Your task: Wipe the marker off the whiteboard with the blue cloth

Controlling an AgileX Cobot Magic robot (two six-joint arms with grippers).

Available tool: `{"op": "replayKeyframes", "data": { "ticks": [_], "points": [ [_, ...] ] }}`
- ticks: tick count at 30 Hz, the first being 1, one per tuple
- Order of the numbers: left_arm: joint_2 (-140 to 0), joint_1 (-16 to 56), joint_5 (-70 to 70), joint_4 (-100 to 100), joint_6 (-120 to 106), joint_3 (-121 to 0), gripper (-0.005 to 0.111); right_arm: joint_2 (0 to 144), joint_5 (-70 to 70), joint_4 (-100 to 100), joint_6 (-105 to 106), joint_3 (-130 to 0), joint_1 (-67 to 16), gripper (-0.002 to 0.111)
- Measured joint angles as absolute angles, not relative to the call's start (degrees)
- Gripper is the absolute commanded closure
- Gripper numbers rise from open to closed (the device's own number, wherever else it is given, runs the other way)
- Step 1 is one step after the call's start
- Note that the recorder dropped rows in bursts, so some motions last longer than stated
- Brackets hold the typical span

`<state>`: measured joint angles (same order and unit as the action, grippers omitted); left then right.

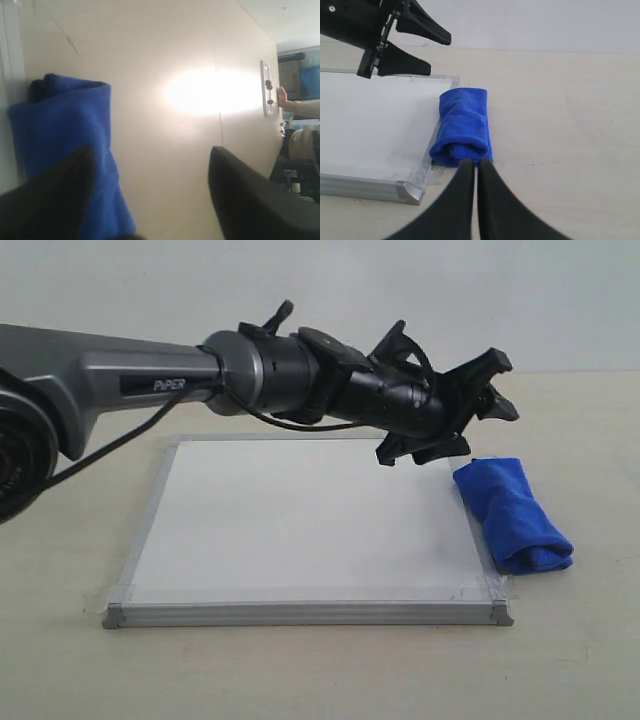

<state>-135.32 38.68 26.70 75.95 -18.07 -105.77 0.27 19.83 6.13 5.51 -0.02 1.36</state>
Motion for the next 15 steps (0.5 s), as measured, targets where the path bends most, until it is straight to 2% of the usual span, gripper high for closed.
{"op": "replayKeyframes", "data": {
  "ticks": [4, 15],
  "points": [
    [-134.01, 37.35, 29.17, 76.05, -18.07, -105.77, 0.102, 0.27, 19.83, 6.13, 5.51, -0.02, 1.36, 0.108],
    [-132.41, 36.70, 38.84, 76.05, -29.32, -105.77, 0.102, 0.27, 19.83, 6.13, 5.51, -0.02, 1.36, 0.108]
  ]
}}
